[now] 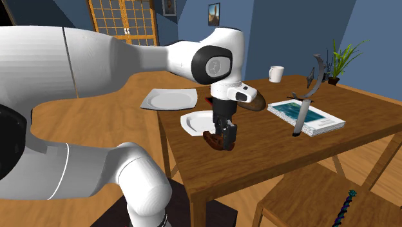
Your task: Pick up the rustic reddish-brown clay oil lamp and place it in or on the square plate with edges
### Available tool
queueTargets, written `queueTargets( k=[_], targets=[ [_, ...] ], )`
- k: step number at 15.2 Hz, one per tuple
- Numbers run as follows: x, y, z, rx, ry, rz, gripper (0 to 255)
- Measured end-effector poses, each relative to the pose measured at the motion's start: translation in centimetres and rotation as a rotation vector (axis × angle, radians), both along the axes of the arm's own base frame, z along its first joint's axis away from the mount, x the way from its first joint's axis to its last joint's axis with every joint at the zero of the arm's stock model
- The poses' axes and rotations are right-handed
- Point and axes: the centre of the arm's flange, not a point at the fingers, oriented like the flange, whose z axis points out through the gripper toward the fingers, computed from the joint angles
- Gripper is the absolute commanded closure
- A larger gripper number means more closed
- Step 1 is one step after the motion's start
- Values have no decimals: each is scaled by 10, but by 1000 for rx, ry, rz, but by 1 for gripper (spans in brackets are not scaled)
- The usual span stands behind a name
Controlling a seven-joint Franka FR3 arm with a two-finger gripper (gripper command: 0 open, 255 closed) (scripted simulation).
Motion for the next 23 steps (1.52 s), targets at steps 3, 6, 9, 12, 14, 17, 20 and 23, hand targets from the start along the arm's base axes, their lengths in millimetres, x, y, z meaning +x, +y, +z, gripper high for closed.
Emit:
queueTargets(
  k=[3,6,9,12,14,17,20,23],
  targets=[
    [0,0,2,0,0,0,255],
    [-1,0,16,0,0,0,255],
    [1,-1,32,1,0,0,255],
    [0,0,46,0,0,0,255],
    [1,0,57,0,0,0,255],
    [0,0,74,0,0,0,255],
    [-1,0,88,0,0,0,255],
    [9,13,95,0,0,1,255]
  ],
)
